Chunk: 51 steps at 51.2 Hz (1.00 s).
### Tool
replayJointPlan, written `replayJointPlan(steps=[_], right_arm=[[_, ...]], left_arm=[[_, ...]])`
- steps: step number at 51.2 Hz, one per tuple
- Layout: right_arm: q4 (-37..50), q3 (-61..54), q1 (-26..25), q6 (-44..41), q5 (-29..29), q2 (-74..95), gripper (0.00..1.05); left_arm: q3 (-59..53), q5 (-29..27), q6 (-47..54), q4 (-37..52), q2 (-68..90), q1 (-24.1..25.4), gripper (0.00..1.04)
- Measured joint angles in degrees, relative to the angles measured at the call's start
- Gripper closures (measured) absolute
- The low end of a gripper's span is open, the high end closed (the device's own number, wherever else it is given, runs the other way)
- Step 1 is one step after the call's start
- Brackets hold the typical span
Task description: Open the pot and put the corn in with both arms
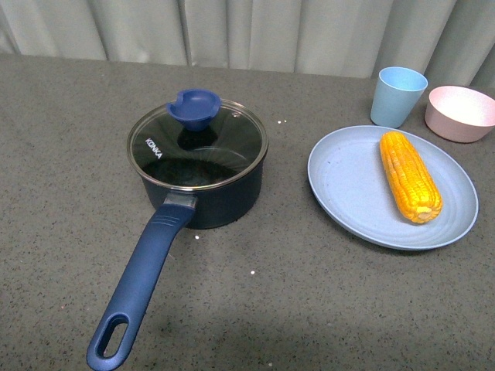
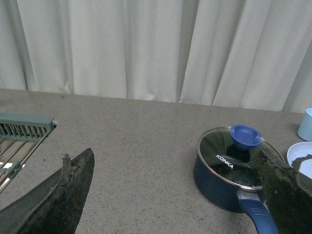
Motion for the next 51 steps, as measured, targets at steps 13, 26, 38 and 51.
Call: replayJointPlan(steps=[13, 26, 38, 51], right_arm=[[0.0, 0.0, 0.0, 0.0, 0.0, 0.0, 0.09], [0.0, 0.0, 0.0, 0.0, 0.0, 0.0, 0.09], [0.0, 0.0, 0.0, 0.0, 0.0, 0.0, 0.09], [0.0, 0.0, 0.0, 0.0, 0.0, 0.0, 0.09]], left_arm=[[0.0, 0.0, 0.0, 0.0, 0.0, 0.0, 0.06], [0.0, 0.0, 0.0, 0.0, 0.0, 0.0, 0.06], [0.0, 0.0, 0.0, 0.0, 0.0, 0.0, 0.06], [0.0, 0.0, 0.0, 0.0, 0.0, 0.0, 0.06]])
